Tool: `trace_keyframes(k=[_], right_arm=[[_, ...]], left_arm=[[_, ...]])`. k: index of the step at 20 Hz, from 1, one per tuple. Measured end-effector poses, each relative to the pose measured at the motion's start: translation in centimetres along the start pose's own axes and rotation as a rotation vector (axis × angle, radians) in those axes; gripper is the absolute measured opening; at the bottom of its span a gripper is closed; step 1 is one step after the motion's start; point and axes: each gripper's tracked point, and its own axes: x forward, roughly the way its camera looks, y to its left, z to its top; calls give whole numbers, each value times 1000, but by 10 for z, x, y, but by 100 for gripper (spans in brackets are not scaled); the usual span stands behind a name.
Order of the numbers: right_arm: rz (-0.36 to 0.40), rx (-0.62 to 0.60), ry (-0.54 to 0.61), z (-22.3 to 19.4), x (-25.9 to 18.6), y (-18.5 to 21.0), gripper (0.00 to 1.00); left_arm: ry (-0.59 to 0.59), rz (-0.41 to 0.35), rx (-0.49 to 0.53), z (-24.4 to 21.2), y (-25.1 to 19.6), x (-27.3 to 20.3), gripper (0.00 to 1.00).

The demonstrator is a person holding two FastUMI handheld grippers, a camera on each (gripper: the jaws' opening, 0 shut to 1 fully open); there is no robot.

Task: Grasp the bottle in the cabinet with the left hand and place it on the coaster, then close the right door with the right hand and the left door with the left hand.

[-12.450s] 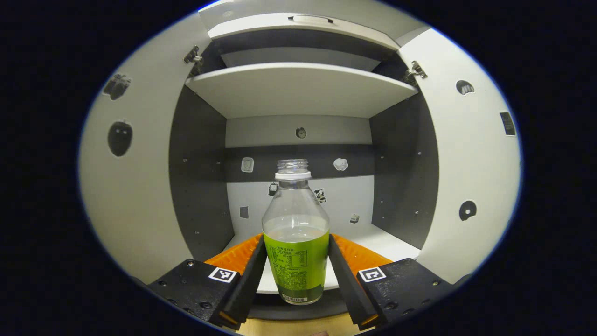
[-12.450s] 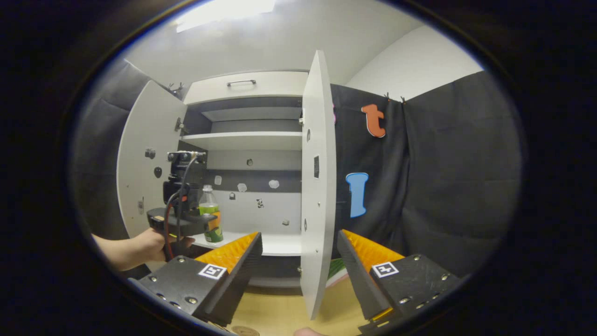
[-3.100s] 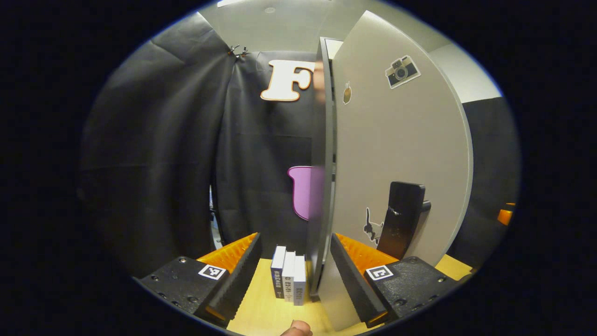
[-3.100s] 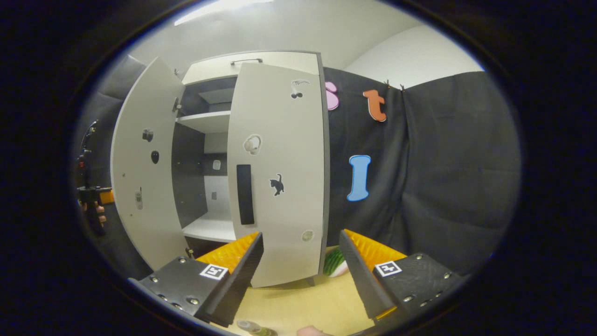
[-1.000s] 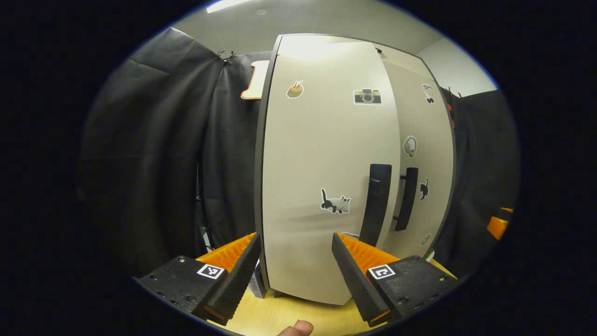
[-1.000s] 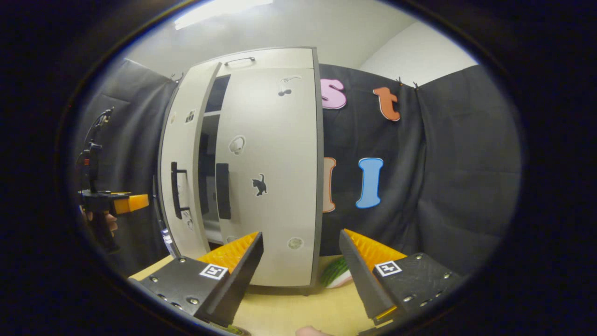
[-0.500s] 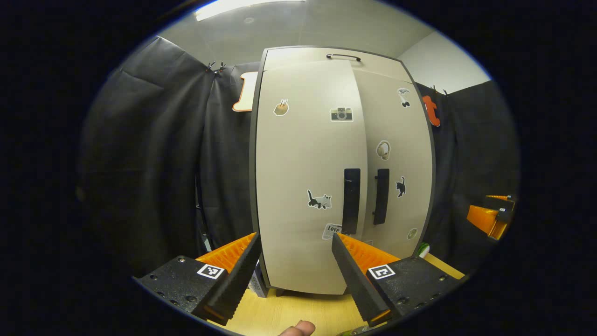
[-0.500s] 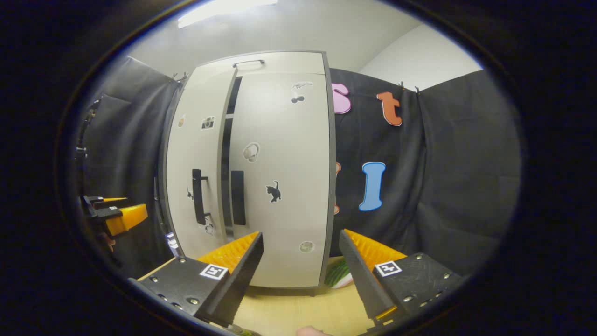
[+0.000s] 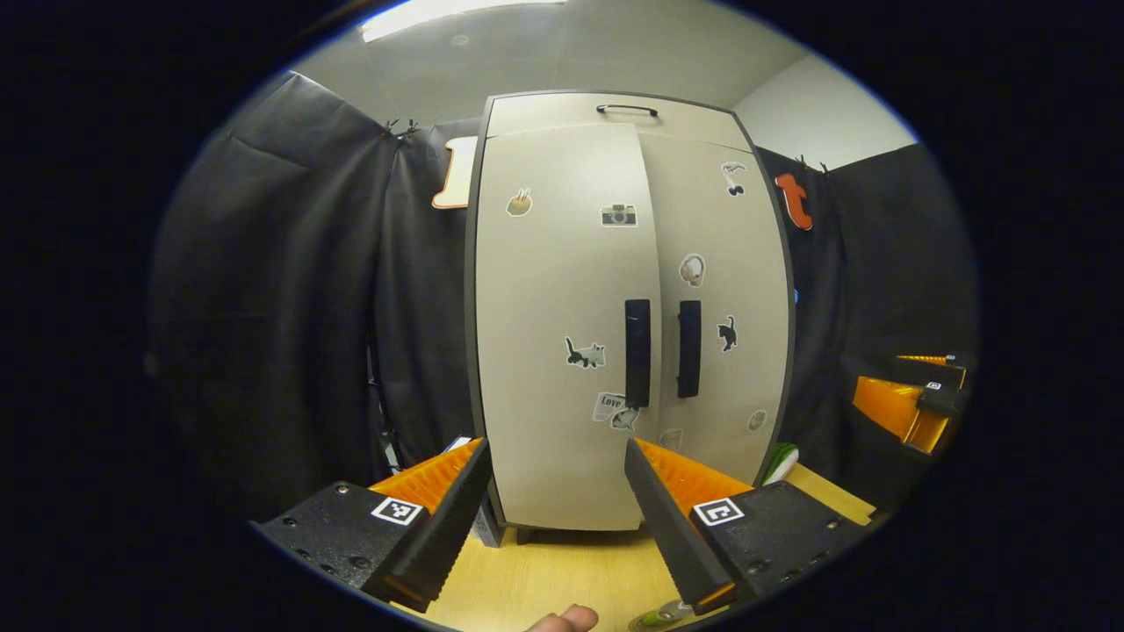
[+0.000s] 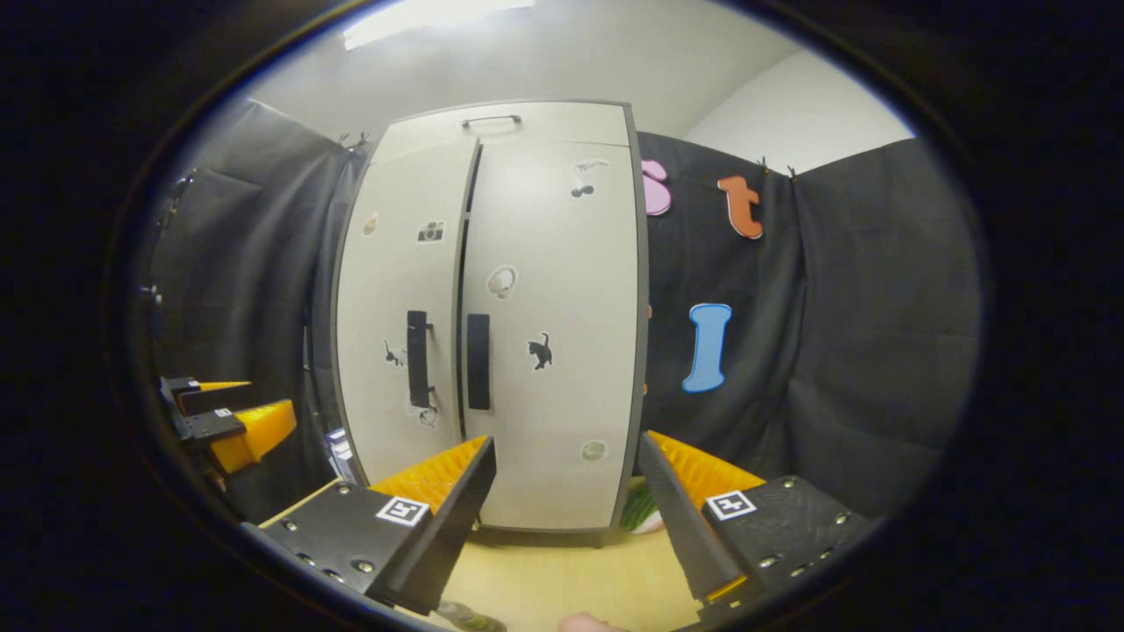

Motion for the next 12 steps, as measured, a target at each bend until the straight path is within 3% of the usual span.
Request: trace_keyframes(k=[12], right_arm=[[22,22,-13,1,1,-1,99]], left_arm=[[1,-19,-13,-3,-9,6,96]])
